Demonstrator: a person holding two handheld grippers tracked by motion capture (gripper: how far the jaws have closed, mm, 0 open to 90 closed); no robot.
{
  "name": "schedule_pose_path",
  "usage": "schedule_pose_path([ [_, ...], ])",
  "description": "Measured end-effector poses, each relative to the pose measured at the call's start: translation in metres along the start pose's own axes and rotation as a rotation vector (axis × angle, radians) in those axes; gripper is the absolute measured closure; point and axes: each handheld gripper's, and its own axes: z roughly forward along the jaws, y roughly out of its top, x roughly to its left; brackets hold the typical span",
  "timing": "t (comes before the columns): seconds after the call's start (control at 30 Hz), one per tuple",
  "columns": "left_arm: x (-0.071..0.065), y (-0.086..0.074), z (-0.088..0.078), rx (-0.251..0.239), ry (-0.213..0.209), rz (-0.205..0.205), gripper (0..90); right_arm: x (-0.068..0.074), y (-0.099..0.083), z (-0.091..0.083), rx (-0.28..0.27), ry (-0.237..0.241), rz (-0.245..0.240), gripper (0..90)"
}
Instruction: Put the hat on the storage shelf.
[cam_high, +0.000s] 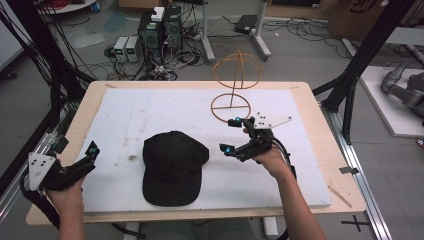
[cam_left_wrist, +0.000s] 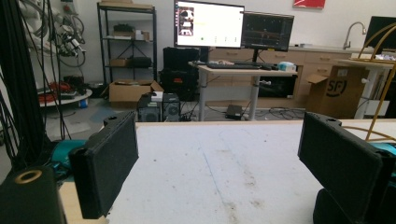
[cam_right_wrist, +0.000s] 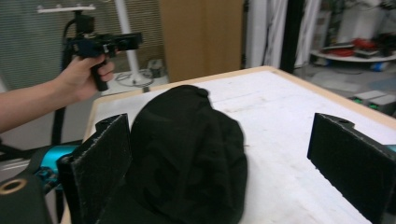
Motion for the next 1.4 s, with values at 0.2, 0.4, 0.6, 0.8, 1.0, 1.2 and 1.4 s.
schedule_pose_path([
  [0.2,0.0,0.0,0.0,0.001,0.0,-0.001,12.4,0.001,0.001,0.024,0.035,0.069,0.005,7.0],
  [0.4,0.002,0.0,-0.001,-0.003,0.004,-0.009,12.4,0.003,0.0,0.044,0.063,0.105,-0.002,12.4],
  [0.6,0.004,0.0,-0.002,-0.006,0.007,-0.011,12.4,0.007,-0.004,0.059,0.106,0.1,-0.002,12.3],
  [0.8,0.006,0.0,-0.004,-0.007,0.011,-0.015,12.5,0.01,-0.009,0.069,0.134,0.097,-0.004,14.8],
  [1.0,0.007,0.0,-0.004,-0.009,0.014,-0.021,12.4,0.013,-0.018,0.078,0.169,0.096,0.004,15.6],
  [1.2,0.007,0.0,-0.004,-0.008,0.015,-0.022,12.4,0.015,-0.024,0.086,0.195,0.105,0.003,18.3],
  [1.4,0.008,0.0,-0.005,-0.011,0.014,-0.024,12.4,0.017,-0.028,0.091,0.213,0.107,-0.001,21.6],
])
